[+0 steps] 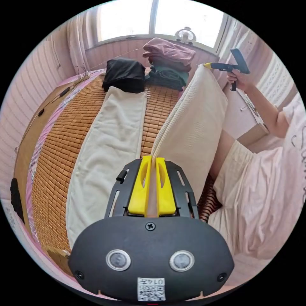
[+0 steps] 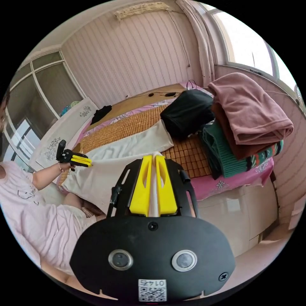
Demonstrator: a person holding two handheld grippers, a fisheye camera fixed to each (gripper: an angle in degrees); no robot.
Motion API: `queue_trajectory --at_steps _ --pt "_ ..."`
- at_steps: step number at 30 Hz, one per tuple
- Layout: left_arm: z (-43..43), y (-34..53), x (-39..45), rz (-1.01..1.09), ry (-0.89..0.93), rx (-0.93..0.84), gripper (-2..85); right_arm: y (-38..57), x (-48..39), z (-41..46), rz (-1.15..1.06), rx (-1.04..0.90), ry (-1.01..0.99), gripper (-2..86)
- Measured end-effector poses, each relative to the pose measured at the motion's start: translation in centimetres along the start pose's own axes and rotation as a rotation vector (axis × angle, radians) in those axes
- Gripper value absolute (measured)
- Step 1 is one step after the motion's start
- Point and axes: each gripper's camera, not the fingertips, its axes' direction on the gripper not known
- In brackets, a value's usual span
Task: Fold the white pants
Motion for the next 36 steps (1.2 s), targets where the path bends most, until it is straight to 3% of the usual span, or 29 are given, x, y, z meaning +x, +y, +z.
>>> queue_trajectory --at_steps 3,4,6,12,15,17,20,22,26,31,36 --pt "6.6 -0.6 -3.7 -0.217 -0.005 -0.141 7.0 -1.9 4.7 10.7 0.281 -0.149 0.055 1.5" --pt "8.1 -0.1 -5.0 -0.292 0.047 -0.210 8.2 -2.1 4.9 13.4 0.301 -0.197 0.059 1.6" --pt "7.4 1.5 -6.2 -0.363 0.116 -0.185 8.3 -2.2 3.8 15.4 0.286 -0.184 0.022 1.7" --pt "-2.3 15.0 -7.4 -0.643 0.034 0.023 7.6 -1.2 -2.8 18.7 0.010 -0.155 0.096 2.0" --pt "-7.6 25.4 -6.2 -0.917 -0.189 0.105 6.7 -1.4 -8.4 20.9 -0.235 -0.112 0.205 2.5" --pt "-10.9 33.9 -4.4 -1.155 -0.305 0.158 6.3 -1.9 -14.5 23.5 -0.479 0.008 0.272 3.3" --pt "-13.2 43.4 -1.2 -1.393 -0.288 0.305 6.1 -2.4 -23.4 28.6 -0.733 0.207 0.290 5.5" --pt "-14.1 47.8 1.1 -1.495 -0.323 0.397 6.6 -2.5 -29.1 32.4 -0.866 0.318 0.241 6.4" --pt "-14.2 54.5 4.2 -1.721 -0.363 0.440 10.7 -4.6 -43.5 41.9 -1.095 0.140 -0.139 8.9" --pt "-13.1 58.8 3.8 -1.870 -0.320 0.539 16.1 -5.5 -58.7 51.9 -1.286 -0.009 -0.372 10.4" --pt "-11.9 60.2 1.6 -1.816 -0.194 0.644 13.7 -3.4 -70.4 60.1 -1.482 -0.146 -0.390 14.2"
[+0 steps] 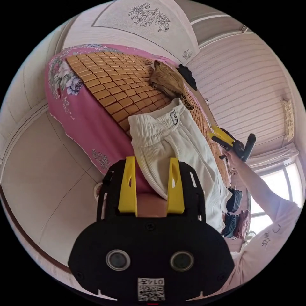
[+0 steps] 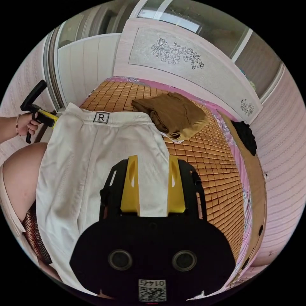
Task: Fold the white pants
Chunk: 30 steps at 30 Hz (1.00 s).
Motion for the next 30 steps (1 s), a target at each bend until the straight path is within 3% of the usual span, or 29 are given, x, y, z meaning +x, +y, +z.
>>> queue_trajectory --at_steps 4,7,11,15,19,23,26,30 --pt "0.4 -0.5 0.1 0.052 -0.032 -0.028 10.1 -4.3 2.9 8.5 0.140 -0.235 -0.073 16.3" --pt "-0.3 -0.5 -0.3 0.071 -0.035 -0.034 5.6 -4.3 6.3 10.4 0.311 -0.261 -0.306 14.3" --pt "-2.2 0.8 0.7 0.121 0.012 0.033 0.9 -3.3 6.4 9.5 0.245 -0.229 -0.337 6.4" --pt "-5.2 1.9 3.9 0.237 0.027 0.147 -0.2 -2.5 6.5 4.6 0.201 -0.069 -0.279 4.4" --pt "-8.9 2.0 9.6 0.431 -0.042 0.339 -0.2 -2.3 7.6 -3.4 0.166 0.190 -0.041 4.6" --pt "-9.9 -1.4 8.6 0.289 -0.093 0.403 2.7 -5.5 12.6 -3.4 0.300 0.206 -0.037 9.1" --pt "-6.5 -3.5 3.9 0.125 -0.193 0.271 4.9 -5.1 14.1 -1.0 0.493 0.097 -0.099 8.9" --pt "-5.0 -2.2 2.0 0.092 -0.285 0.179 4.3 1.3 10.9 -2.4 0.485 0.085 -0.111 8.7"
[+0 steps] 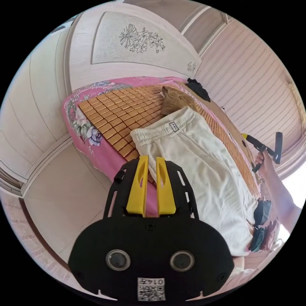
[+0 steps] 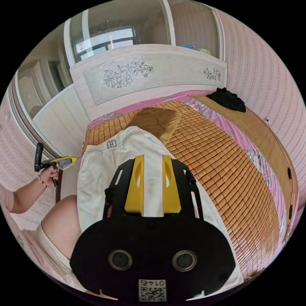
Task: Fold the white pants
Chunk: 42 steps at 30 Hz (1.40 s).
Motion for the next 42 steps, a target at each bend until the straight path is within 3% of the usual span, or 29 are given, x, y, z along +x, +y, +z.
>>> queue_trajectory --at_steps 3,6,11,14,20,24,27,30,33,38,42 --pt "-1.7 2.4 1.9 0.119 0.015 0.029 3.7 10.1 0.0 -3.8 -0.032 -0.047 0.096 8.9" --pt "-2.1 4.3 5.5 0.278 0.068 -0.040 4.0 21.4 1.8 -8.6 0.091 -0.174 0.306 8.9" --pt "0.1 7.4 16.1 0.606 0.231 -0.167 4.3 35.9 9.4 -18.8 0.615 -0.301 0.556 6.3" --pt "2.9 9.8 23.3 0.759 0.349 -0.269 4.7 39.9 13.1 -21.5 0.793 -0.304 0.595 4.9" --pt "6.8 11.4 36.0 1.031 0.405 -0.321 5.4 43.2 17.5 -22.0 0.897 -0.434 0.746 -0.4" --pt "11.1 10.3 41.5 1.099 0.367 -0.334 5.1 45.2 17.1 -23.0 0.800 -0.445 0.783 -0.7" --pt "13.9 9.6 44.8 1.115 0.402 -0.386 4.0 47.4 16.8 -25.5 0.831 -0.312 0.743 -0.6" --pt "16.2 9.2 47.3 1.163 0.232 -0.344 0.7 47.8 16.7 -26.6 0.786 -0.349 0.772 -0.6" --pt "20.0 8.8 48.5 1.130 0.083 -0.467 -0.7 48.3 16.8 -27.5 0.747 -0.374 0.827 -0.6" --pt "20.2 8.3 49.7 1.158 0.080 -0.398 -0.9 51.1 20.0 -32.7 0.958 -0.168 0.683 -0.6" --pt "20.5 7.0 49.8 1.106 0.095 -0.416 -0.7 51.7 20.2 -34.5 0.962 -0.192 0.672 -0.6"
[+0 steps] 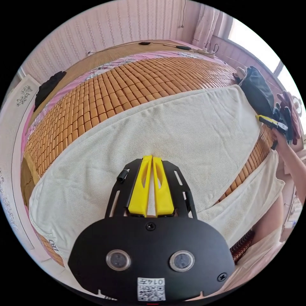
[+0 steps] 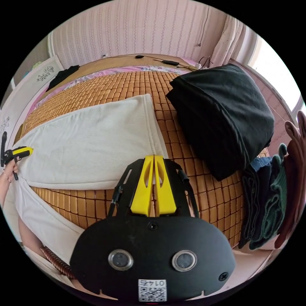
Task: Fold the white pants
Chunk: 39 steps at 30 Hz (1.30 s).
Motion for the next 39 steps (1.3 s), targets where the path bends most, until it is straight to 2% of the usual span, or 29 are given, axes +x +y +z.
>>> queue_trajectory --at_steps 3,6,10,12,14,17,19,24,29,33,35,39 --pt "-1.7 0.5 -1.3 -0.037 0.051 0.015 0.6 1.1 1.4 -2.4 0.008 -0.028 0.078 -0.5" --pt "-6.3 4.2 -2.7 -0.051 0.098 0.142 2.7 5.1 3.7 -6.5 0.007 0.023 0.139 0.4" --pt "-11.7 14.7 -7.4 -0.245 0.184 0.251 5.1 14.1 7.7 -10.9 0.031 -0.053 0.084 9.9" --pt "-13.4 19.8 -9.4 -0.343 0.070 0.230 5.6 18.0 9.7 -12.1 0.103 -0.110 0.025 15.2" --pt "-14.9 25.7 -11.7 -0.417 -0.088 0.152 5.9 22.2 11.9 -13.3 0.178 -0.154 -0.115 16.7" --pt "-16.0 31.6 -15.1 -0.582 -0.098 0.079 6.6 25.2 14.7 -14.9 0.320 -0.151 -0.233 17.0" --pt "-16.7 34.4 -16.9 -0.687 -0.061 0.093 7.2 26.0 16.1 -15.7 0.387 -0.136 -0.302 16.7" --pt "-17.8 39.0 -19.7 -0.841 -0.040 0.113 8.8 26.3 16.9 -17.8 0.357 -0.167 -0.344 14.6" --pt "-19.0 44.4 -23.5 -1.151 0.192 0.350 10.6 26.7 17.3 -20.1 0.307 -0.196 -0.379 13.7" --pt "-19.8 45.3 -25.1 -1.181 0.201 0.356 12.7 27.1 17.3 -21.6 0.279 -0.212 -0.426 13.7" --pt "-19.9 45.1 -26.0 -1.171 0.159 0.349 13.6 27.2 16.7 -21.7 0.236 -0.250 -0.409 12.1" --pt "-19.2 45.2 -27.0 -1.245 0.198 0.388 13.4 27.2 16.2 -22.5 0.202 -0.252 -0.364 8.5"
